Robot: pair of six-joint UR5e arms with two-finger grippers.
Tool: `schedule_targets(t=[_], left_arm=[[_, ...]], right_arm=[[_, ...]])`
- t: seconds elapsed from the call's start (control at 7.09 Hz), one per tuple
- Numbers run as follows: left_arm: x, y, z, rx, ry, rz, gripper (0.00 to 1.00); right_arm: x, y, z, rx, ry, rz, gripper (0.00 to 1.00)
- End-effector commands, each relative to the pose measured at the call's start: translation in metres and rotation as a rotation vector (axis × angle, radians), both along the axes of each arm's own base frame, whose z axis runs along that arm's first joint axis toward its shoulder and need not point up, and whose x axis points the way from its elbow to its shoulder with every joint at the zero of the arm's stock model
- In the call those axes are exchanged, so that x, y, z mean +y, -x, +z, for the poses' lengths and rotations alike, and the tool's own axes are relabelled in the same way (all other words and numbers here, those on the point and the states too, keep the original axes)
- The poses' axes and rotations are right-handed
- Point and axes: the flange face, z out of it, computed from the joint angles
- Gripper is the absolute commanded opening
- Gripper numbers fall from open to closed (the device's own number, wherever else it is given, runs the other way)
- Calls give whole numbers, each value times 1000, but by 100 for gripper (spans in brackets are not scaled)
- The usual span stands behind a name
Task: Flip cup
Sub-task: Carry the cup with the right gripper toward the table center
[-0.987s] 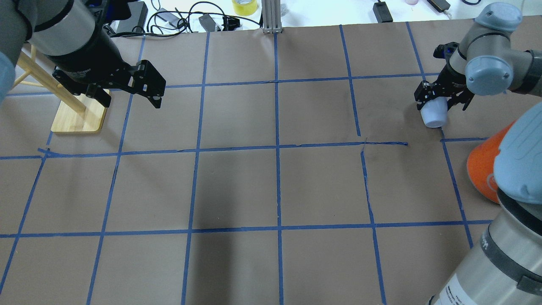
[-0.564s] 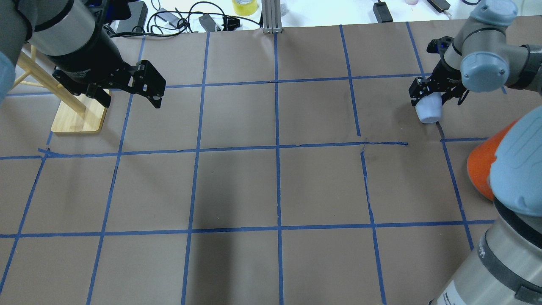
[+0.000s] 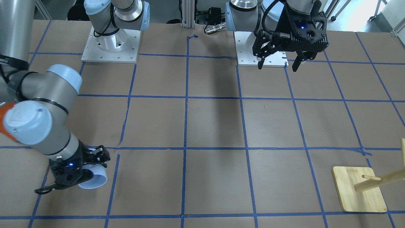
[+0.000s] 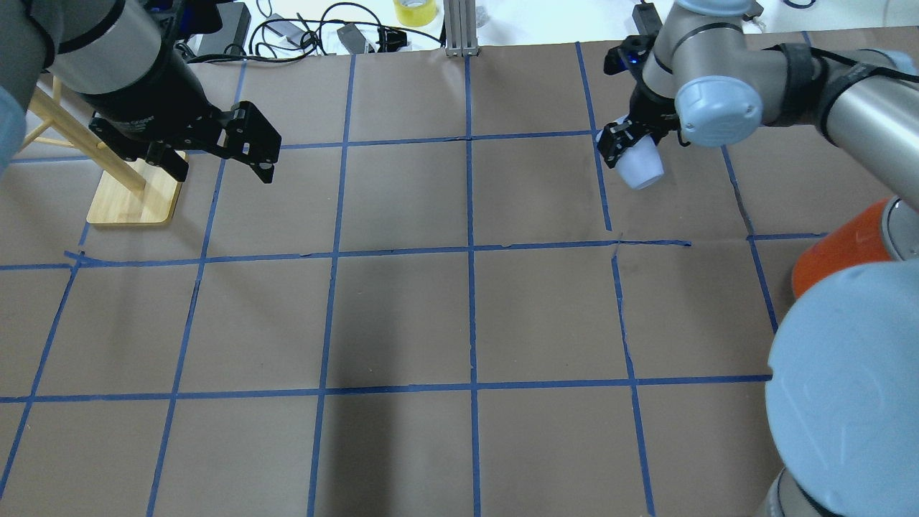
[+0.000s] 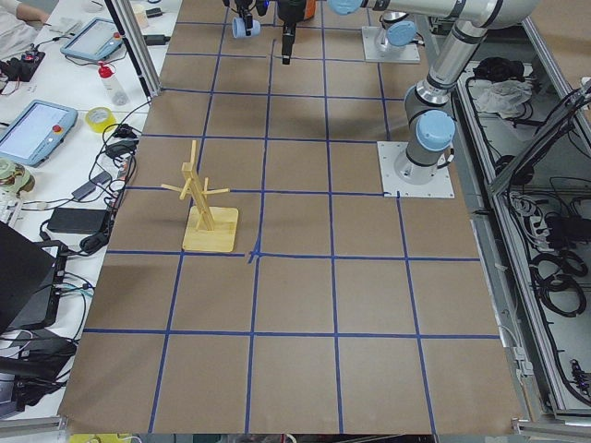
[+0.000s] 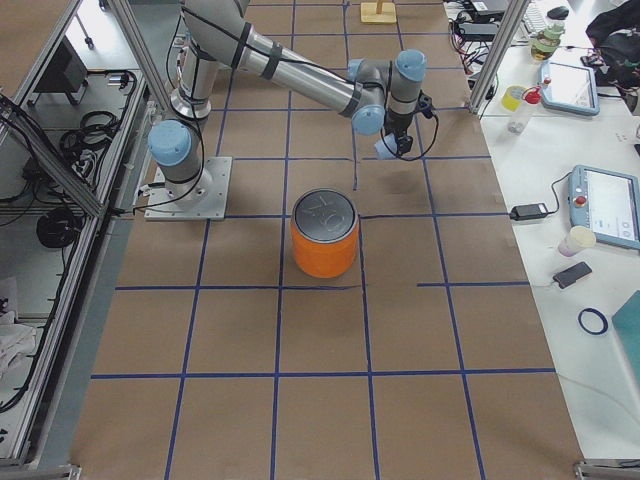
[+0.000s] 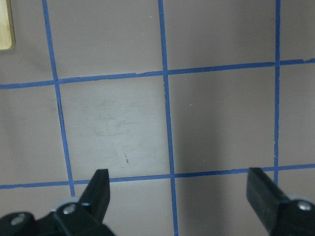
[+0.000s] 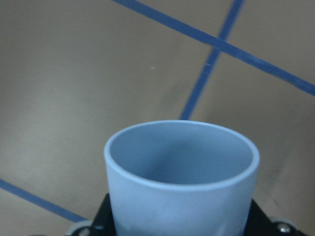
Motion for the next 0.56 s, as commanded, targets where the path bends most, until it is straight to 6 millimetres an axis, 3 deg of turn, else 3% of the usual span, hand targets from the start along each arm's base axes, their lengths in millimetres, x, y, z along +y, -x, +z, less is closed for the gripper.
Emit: schedule_targets(t=[0.0, 0.28, 0.42], left_arm=[[0, 0, 0, 1, 2, 0, 100], [-1, -1, 0, 1, 0, 0, 100], [0, -1, 1, 1, 3, -3, 100]], right_arm=[[33, -126, -4, 20, 38, 357, 59], [35, -166, -21, 31, 126, 664, 58], [43, -203, -37, 59, 155, 846, 58]])
